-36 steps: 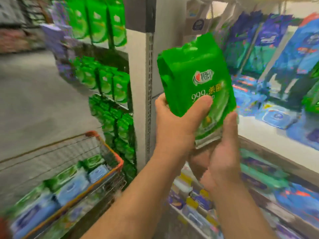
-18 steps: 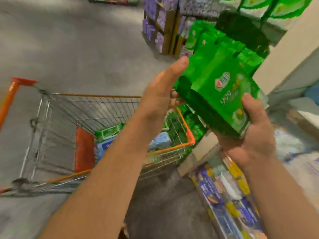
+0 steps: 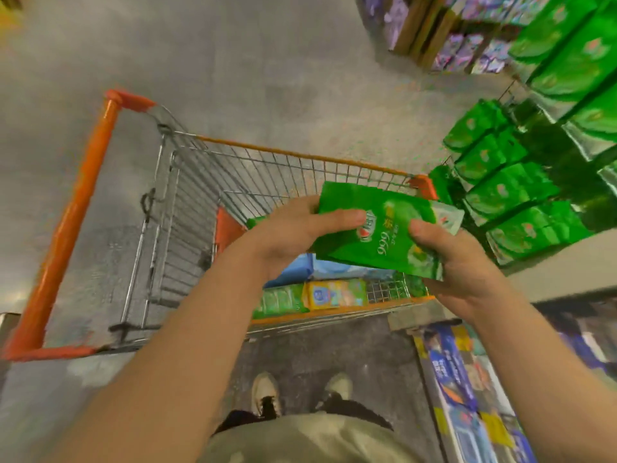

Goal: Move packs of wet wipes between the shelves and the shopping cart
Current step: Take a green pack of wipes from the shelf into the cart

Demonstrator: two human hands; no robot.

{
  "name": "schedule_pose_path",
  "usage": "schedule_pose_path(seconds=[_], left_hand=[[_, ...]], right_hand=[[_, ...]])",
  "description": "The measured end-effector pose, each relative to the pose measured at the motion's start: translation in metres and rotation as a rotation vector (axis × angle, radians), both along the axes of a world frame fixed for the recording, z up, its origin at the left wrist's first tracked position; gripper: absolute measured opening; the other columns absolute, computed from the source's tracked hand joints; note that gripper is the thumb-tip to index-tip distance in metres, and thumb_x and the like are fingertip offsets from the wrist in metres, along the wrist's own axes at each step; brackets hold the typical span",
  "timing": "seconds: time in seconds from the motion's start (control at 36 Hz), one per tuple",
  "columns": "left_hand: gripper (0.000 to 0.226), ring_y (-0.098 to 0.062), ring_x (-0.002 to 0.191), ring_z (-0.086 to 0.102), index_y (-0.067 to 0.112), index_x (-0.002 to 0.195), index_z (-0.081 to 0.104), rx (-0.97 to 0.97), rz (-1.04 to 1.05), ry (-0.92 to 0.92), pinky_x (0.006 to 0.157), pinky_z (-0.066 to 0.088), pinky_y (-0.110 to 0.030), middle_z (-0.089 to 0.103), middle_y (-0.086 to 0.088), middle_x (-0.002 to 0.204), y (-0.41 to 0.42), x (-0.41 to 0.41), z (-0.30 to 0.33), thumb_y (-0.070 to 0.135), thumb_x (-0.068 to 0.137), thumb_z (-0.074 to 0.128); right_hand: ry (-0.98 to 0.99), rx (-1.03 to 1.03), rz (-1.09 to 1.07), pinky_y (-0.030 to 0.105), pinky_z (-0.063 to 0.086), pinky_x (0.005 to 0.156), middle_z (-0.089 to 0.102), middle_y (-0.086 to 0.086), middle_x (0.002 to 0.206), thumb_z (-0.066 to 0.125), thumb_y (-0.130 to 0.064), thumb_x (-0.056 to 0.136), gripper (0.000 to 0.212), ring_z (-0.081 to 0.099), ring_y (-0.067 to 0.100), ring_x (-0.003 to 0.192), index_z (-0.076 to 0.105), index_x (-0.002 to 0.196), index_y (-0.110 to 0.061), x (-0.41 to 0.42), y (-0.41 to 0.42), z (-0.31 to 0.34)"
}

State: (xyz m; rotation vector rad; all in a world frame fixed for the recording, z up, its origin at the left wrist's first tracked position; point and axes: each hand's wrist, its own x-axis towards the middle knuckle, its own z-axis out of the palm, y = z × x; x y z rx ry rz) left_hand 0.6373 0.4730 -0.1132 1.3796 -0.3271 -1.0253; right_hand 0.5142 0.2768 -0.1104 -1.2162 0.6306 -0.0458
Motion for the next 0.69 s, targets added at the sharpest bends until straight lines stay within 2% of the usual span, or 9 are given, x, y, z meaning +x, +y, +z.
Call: schedule_pose_path(seconds=[0.06,0.17,0.31,0.39,0.44,0.5,0.53,0.61,0.69], left_hand=[[0.052,-0.019,0.107,0.074,0.017,0.119,0.07,0.045,0.036,0.024,0.099,0.057,-0.033,0.078,-0.002,0.113,0.004,0.007,-0.016,0.034,0.07,0.078],[0.065,-0.02,0.108,0.074,0.015,0.123,0.068,0.152,0.102,0.083,0.105,0.053,-0.042,0.078,-0.003,0.114,0.008,0.019,-0.057,0.037,0.064,0.085],[0.038,-0.019,0.106,0.075,0.015,0.12,0.07,0.289,0.167,0.159,0.102,0.056,-0.043,0.079,-0.001,0.111,0.014,0.029,-0.113,0.022,0.085,0.081],[0.023,-0.016,0.1,0.076,0.021,0.111,0.074,0.361,0.156,0.177,0.095,0.058,-0.037,0.08,0.002,0.106,0.02,0.032,-0.145,0.019,0.088,0.079],[0.021,-0.01,0.094,0.076,0.025,0.105,0.074,0.379,0.131,0.202,0.085,0.059,-0.027,0.08,0.006,0.1,0.022,0.032,-0.164,0.015,0.087,0.08],[0.025,-0.005,0.088,0.076,0.026,0.103,0.073,0.398,0.141,0.246,0.074,0.057,-0.018,0.08,0.01,0.096,0.023,0.034,-0.186,0.01,0.086,0.08],[0.026,-0.005,0.087,0.075,0.024,0.103,0.073,0.42,0.16,0.261,0.072,0.057,-0.016,0.08,0.01,0.095,0.023,0.035,-0.199,0.009,0.085,0.081],[0.027,-0.007,0.088,0.075,0.021,0.106,0.074,0.471,0.198,0.331,0.071,0.057,-0.018,0.08,0.008,0.097,0.026,0.036,-0.235,0.006,0.084,0.081],[0.032,-0.015,0.099,0.075,0.02,0.11,0.074,0.516,0.191,0.392,0.084,0.058,-0.028,0.08,0.002,0.106,0.03,0.038,-0.267,0.007,0.082,0.082]], right_hand=[[0.05,-0.023,0.064,0.039,0.062,0.079,0.076,0.014,0.109,0.1,-0.038,0.038,0.096,0.075,0.028,0.095,0.065,0.121,-0.005,0.013,-0.001,-0.016],[0.125,0.006,0.156,0.032,0.062,0.07,0.078,0.006,0.095,0.076,-0.019,0.066,0.049,0.075,0.02,0.084,0.067,0.113,-0.009,0.039,-0.002,-0.053],[0.259,0.027,0.315,0.026,0.06,0.076,0.079,-0.002,0.095,0.072,-0.008,0.084,0.03,0.075,0.009,0.086,0.063,0.113,-0.011,0.065,-0.008,-0.116],[0.337,0.043,0.437,0.032,0.057,0.088,0.076,0.003,0.113,0.077,-0.014,0.082,0.05,0.073,0.015,0.101,0.058,0.128,-0.011,0.076,-0.012,-0.158],[0.395,0.042,0.488,0.033,0.059,0.084,0.076,0.001,0.114,0.079,-0.019,0.084,0.052,0.073,0.016,0.102,0.057,0.131,-0.013,0.085,-0.012,-0.188],[0.461,0.06,0.539,0.044,0.057,0.093,0.071,0.005,0.126,0.09,-0.033,0.072,0.082,0.07,0.023,0.111,0.051,0.141,-0.014,0.093,-0.009,-0.217],[0.472,0.083,0.549,0.047,0.058,0.093,0.071,0.008,0.125,0.091,-0.032,0.069,0.084,0.07,0.026,0.111,0.052,0.141,-0.012,0.096,-0.006,-0.23],[0.48,0.125,0.563,0.038,0.062,0.08,0.074,0.012,0.117,0.074,-0.012,0.086,0.045,0.072,0.03,0.105,0.062,0.129,-0.007,0.102,0.0,-0.262],[0.505,0.198,0.586,0.046,0.059,0.091,0.072,0.011,0.122,0.078,-0.017,0.078,0.058,0.069,0.032,0.111,0.061,0.133,-0.01,0.103,0.005,-0.29]])
